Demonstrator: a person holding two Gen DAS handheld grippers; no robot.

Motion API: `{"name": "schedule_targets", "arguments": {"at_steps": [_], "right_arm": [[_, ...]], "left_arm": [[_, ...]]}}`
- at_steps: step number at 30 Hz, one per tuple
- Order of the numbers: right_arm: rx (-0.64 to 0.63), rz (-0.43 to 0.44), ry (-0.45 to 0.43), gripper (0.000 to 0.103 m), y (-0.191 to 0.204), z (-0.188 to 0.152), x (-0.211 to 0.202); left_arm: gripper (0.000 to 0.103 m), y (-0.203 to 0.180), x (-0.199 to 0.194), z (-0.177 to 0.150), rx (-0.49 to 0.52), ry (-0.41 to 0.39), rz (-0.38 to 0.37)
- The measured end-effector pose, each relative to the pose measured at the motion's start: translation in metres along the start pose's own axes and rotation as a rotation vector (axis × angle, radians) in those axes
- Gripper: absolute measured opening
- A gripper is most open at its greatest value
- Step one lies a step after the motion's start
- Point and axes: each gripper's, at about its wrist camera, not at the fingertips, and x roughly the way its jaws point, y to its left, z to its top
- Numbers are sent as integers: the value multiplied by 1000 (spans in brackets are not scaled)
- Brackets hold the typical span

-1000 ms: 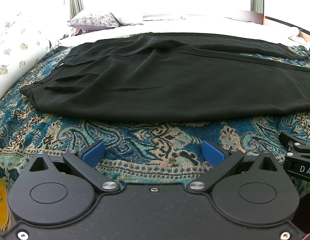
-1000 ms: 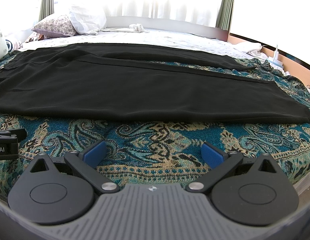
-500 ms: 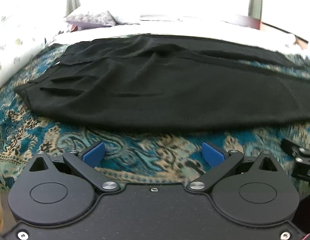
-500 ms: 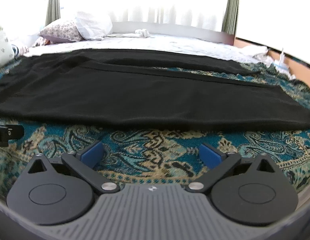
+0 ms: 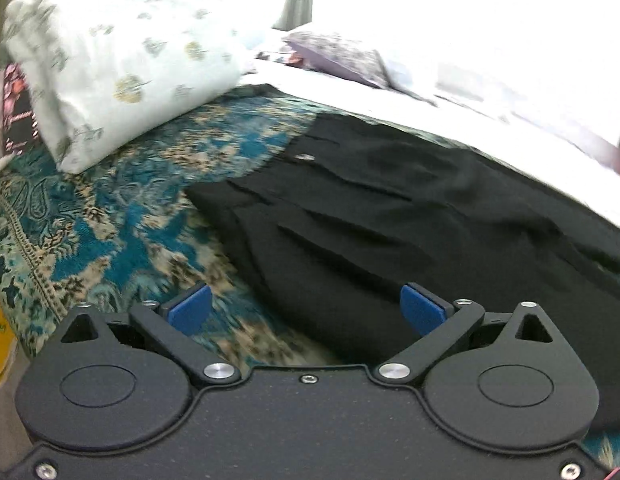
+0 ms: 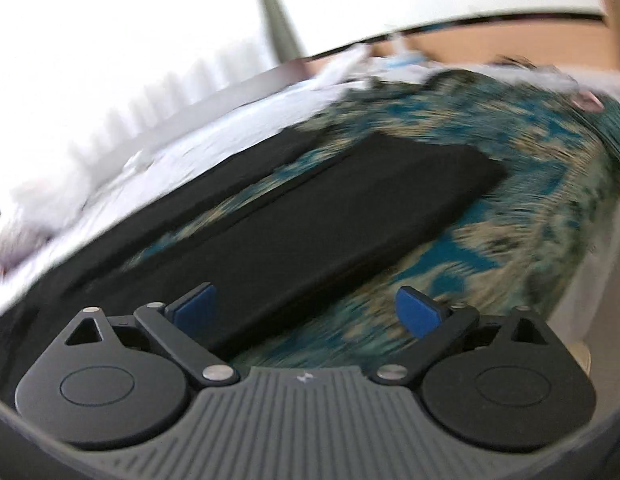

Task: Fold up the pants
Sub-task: 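Move both tools to the trouser waistband and close both grippers on it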

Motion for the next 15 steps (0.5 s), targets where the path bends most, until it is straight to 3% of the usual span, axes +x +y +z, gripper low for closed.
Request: {"name": "schedule_targets", "arguments": {"at_steps": [3,7,13,15], "right_arm": [[102,-32,-26,93,-31,11,11],[195,-10,-62,87,-59,21,27],[247,-86,-72,69,-80,40,51],[262,-87,-70,67,-84,47,58]], "left_arm": [[94,10,15,6,-18,7,24],[92,18,33,10,-45,32,34],[84,26,57,18,-74,48,65],[83,25,62,20,-63,48,73]]}}
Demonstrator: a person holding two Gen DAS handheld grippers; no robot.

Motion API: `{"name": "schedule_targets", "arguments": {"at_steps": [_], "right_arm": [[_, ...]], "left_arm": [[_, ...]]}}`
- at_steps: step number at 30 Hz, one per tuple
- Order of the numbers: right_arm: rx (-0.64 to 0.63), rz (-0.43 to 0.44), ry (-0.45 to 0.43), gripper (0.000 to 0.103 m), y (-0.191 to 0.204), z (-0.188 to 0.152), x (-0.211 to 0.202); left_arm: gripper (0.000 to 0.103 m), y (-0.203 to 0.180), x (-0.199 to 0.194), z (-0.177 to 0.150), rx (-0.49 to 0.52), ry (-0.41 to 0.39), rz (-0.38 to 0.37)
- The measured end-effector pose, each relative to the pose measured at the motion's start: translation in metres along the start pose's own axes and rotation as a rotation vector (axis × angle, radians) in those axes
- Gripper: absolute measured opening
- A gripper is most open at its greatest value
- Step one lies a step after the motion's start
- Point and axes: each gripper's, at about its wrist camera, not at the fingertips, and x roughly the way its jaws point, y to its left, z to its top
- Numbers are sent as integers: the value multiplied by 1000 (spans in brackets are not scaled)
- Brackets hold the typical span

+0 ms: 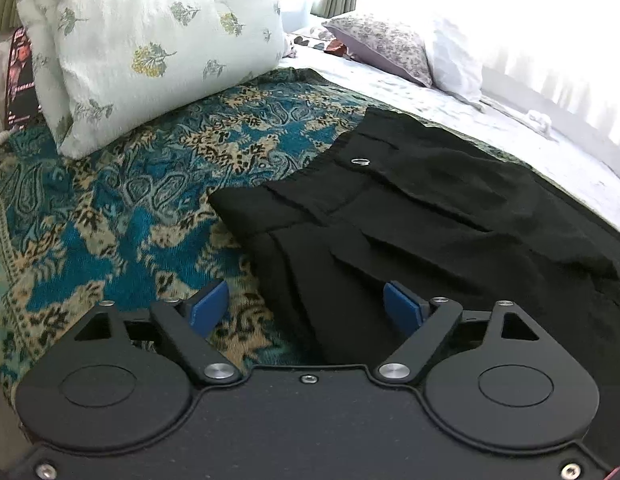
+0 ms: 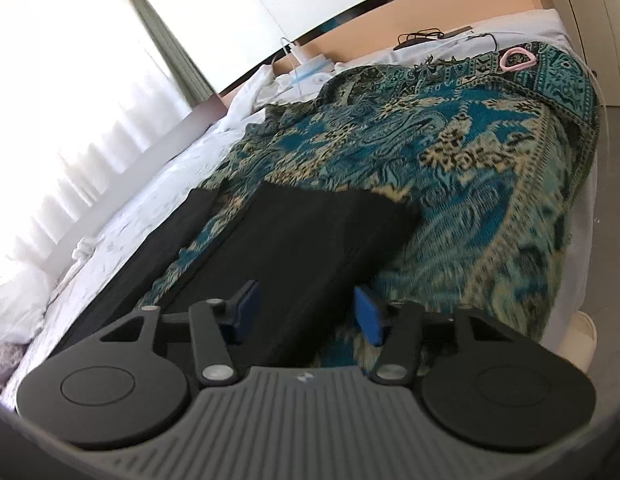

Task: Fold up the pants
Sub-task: 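Move both tools to the trouser waistband and close both grippers on it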

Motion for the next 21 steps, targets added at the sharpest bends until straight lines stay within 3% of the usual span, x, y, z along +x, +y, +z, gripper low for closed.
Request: {"name": "schedule_targets", "arguments": {"at_steps": [9,14,21], "right_arm": [[-28,-47,13,62,4,17,37],[-68,-58,16,62,10,15,43],[-104,-79,17,62,17,13,44]], "left_arm": [[85,-12,20,7,24,-4,51],[85,-14,28,11,16,-7,36],[95,-20,37,12,33,-10,33]]}}
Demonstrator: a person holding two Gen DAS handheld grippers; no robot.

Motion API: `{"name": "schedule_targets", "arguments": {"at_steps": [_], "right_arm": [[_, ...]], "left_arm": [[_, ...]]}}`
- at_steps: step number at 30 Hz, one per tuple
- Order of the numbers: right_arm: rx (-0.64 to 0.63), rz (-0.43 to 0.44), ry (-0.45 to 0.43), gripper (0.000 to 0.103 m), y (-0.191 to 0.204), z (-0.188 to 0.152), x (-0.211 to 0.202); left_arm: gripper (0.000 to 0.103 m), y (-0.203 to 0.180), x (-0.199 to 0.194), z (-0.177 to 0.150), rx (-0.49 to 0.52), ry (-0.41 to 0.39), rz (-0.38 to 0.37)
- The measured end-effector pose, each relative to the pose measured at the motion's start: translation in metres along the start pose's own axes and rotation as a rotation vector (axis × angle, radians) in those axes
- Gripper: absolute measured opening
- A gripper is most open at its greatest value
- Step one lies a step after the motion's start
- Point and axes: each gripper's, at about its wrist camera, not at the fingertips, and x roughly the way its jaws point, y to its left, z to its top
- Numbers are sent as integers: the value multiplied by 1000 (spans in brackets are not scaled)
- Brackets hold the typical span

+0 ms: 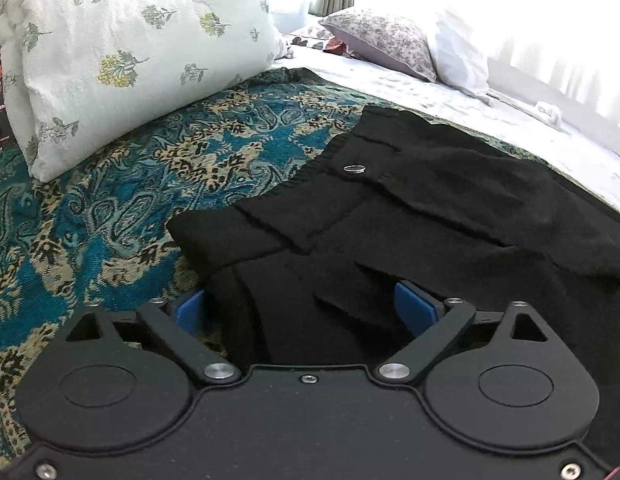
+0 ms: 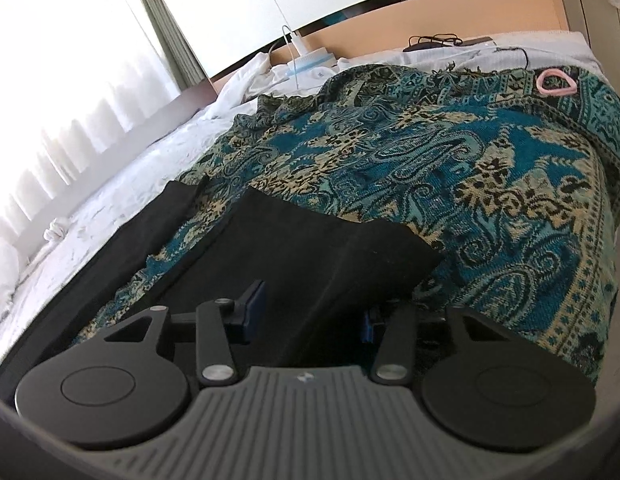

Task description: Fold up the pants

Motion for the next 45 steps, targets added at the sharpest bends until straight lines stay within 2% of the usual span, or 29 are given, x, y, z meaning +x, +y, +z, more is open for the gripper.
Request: {"name": "schedule_targets", "arguments": {"at_steps": [3,5,6,7,8,10,13,15,20,24,30,35,38,45], "right_arm": [[-38,-23,-2,62,6,-2,0],[-60,-36,-3,62,10,-3,0],[-66,-41,-3,61,11,-3,0],[-68,-45,1,61,12,-2,0],[-71,-52,6,56,13,-2,0],[-91,-95,17,34,19,0,-1],[-109,-152,35,14,25,3,-5],[-99,-165,39,10,25,6,-8],[-117,-190,3,8,30,19,-28],[-147,-196,-36,8,33,32,-48],[-202,-222,-102,8,31,40,-74],[-198,-230,-120,7,13,43,-86],[-187,-241,-112,7,0,42,-84],[-171,-256,-52,7,-21,24,-62]], "left_arm": [[95,2,-1,-1,-9,-5,-10],[90,5,-3,-1,-28,-9,-13],[79,6,-5,0,-39,-14,0],[62,8,-7,0,-51,-22,20],[55,10,-10,0,-67,-29,41],[30,16,-14,2,-97,-35,31],[17,23,-23,8,-119,-36,-6],[14,23,-33,12,-91,-59,-2],[9,23,-69,25,-50,-148,-5],[8,28,-97,35,-39,-174,-15],[8,35,-122,26,16,-166,-18],[8,46,-136,8,21,-142,-28],[8,47,-132,-6,66,-124,-5],[9,45,-106,-31,103,-43,50]]}}
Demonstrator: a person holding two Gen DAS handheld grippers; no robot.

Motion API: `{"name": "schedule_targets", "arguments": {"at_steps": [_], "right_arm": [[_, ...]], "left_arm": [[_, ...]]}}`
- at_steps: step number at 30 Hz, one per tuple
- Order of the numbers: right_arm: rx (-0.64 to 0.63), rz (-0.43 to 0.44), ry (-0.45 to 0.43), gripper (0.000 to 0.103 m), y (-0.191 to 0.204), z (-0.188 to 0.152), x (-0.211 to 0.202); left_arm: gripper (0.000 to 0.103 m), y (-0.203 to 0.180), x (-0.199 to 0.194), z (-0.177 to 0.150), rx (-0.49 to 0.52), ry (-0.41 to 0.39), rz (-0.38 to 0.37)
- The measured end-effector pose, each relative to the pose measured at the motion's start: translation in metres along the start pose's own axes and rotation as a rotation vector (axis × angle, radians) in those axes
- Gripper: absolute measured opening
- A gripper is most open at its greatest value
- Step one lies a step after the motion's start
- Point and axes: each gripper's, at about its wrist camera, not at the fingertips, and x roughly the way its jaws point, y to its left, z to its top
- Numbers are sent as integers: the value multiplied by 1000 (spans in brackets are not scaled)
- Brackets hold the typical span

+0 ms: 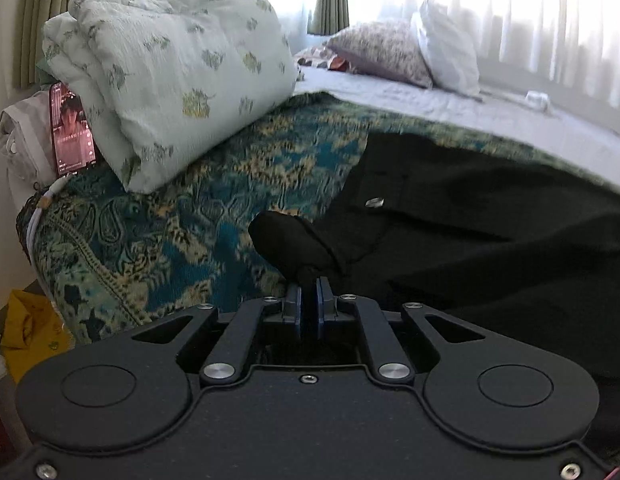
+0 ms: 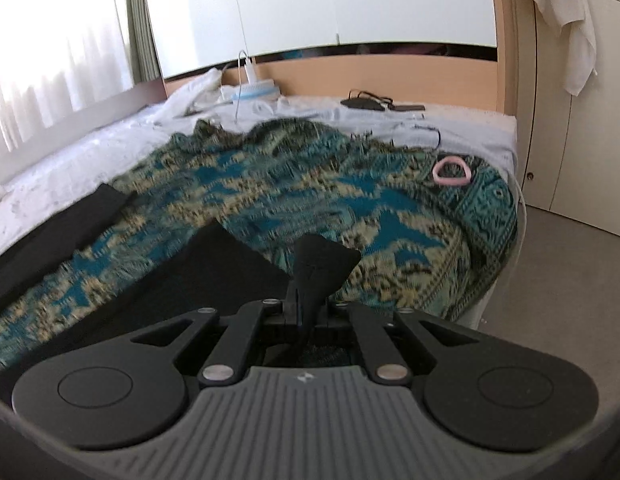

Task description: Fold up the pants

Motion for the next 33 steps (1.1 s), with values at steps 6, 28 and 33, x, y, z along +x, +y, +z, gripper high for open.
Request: {"name": "schedule_targets", "arguments": {"at_steps": [6,28,33], "right_arm": [[-4,-26,46,31,-5,-10,14],[0,232,5,90,80,47,-36],[-27,290,2,92,127,54,-34]], "left_arm": [[15,-13,14,-3,45,29,53],[102,-49,-2,110,-108,-41,-158],[102,-77,40,142,-192,49,-231]]}}
